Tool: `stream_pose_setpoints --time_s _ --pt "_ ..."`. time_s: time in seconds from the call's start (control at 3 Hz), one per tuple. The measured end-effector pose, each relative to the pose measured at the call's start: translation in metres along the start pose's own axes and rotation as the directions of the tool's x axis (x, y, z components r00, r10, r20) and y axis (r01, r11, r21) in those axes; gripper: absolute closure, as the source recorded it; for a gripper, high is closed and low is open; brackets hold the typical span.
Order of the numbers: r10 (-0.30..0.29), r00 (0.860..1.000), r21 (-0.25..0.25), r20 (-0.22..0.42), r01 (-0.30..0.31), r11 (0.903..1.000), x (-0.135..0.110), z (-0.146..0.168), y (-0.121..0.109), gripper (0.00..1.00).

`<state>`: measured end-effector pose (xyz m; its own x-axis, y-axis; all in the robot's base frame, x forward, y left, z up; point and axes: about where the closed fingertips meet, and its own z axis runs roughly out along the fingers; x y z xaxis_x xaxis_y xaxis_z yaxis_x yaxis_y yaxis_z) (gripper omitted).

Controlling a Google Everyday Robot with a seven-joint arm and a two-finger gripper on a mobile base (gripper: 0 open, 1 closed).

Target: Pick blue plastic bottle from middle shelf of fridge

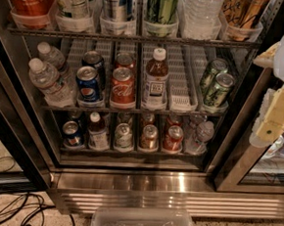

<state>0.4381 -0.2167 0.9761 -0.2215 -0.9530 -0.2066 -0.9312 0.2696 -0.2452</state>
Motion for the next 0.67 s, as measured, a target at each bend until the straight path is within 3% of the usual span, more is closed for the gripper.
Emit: stream_pose_setpoints --time_s 0.67 --pt "0.026 0.999 0.027 0.022 -0.027 0.9993 -0.007 0.015 0.002 0.00"
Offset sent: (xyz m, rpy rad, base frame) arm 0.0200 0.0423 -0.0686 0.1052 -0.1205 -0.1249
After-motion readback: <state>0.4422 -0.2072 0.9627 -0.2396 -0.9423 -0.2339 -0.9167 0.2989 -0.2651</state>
